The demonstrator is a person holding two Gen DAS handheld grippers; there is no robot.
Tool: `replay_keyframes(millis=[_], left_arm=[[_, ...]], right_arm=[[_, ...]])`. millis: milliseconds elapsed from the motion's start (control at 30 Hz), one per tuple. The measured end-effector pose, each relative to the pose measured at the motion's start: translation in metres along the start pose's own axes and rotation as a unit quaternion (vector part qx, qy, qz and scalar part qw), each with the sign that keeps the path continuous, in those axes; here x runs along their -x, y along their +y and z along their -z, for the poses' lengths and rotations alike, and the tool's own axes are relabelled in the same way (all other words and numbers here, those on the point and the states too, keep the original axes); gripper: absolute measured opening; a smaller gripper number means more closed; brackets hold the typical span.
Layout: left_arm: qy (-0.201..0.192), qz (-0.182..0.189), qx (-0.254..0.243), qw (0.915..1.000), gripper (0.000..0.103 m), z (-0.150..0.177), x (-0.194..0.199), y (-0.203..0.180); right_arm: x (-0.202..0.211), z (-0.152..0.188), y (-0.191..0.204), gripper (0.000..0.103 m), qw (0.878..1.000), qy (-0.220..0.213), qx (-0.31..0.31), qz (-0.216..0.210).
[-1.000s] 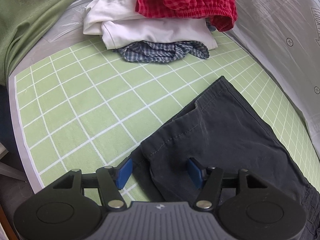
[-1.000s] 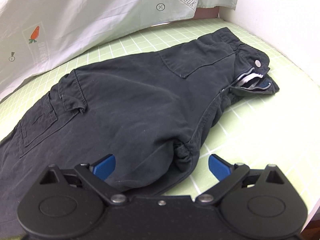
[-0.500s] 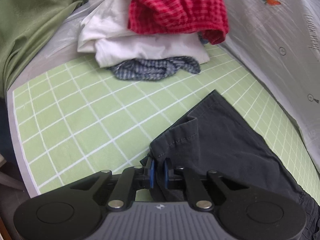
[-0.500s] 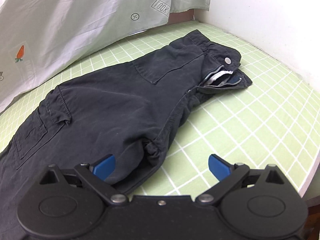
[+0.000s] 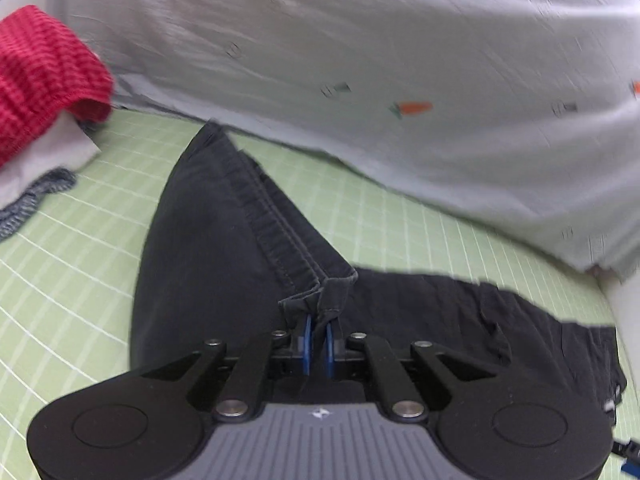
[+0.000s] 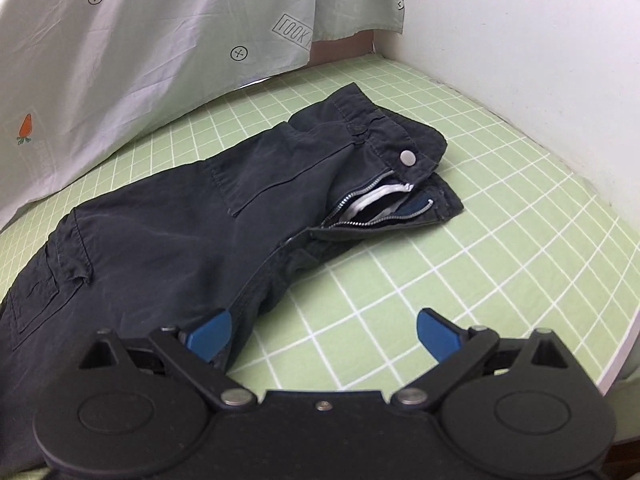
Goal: Fold clothes
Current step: 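Fold the held leg over the other leg with the left gripper, then open the left gripper and release the folded leg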
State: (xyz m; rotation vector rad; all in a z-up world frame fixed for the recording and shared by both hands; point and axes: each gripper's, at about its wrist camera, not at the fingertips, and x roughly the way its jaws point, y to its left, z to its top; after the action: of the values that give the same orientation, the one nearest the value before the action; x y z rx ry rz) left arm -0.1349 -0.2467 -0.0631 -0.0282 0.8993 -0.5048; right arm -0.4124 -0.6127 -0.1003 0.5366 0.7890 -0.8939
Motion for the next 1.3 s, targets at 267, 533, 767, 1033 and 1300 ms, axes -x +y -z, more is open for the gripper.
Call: replay_keyframes(millis=[267, 533, 767, 1033, 1300], left_arm=[[0.113, -0.002, 0.061, 0.9918, 0.002, 0.075, -0.041, -0.025], [0.074, -0.023, 0.083, 0.9935, 0.014, 0.065, -0.024, -0.02], [0.042, -0.046, 0.065, 0.9959, 0.037, 0.022, -0.036, -0.018], [0.08, -0.083, 0.003, 0.9933, 0.065, -0.013, -0.098, -0.043], [0.091, -0.119, -0.024, 0.9884, 0.064, -0.002, -0.125, -0.041]], right_arm=[[-0.023, -0.006, -0.026, 0.1, 0.999, 0.029, 0.038, -0.017], [-0.031, -0.023, -0.024, 0.1, 0.998, 0.026, 0.055, -0.034], [-0.044, -0.034, -0.022, 0.101, 0.999, 0.024, 0.044, -0.014], [-0.07, -0.058, -0.026, 0.101, 0.999, 0.028, 0.013, 0.026], [-0.083, -0.068, -0.021, 0.101, 0.998, 0.03, 0.013, 0.049]])
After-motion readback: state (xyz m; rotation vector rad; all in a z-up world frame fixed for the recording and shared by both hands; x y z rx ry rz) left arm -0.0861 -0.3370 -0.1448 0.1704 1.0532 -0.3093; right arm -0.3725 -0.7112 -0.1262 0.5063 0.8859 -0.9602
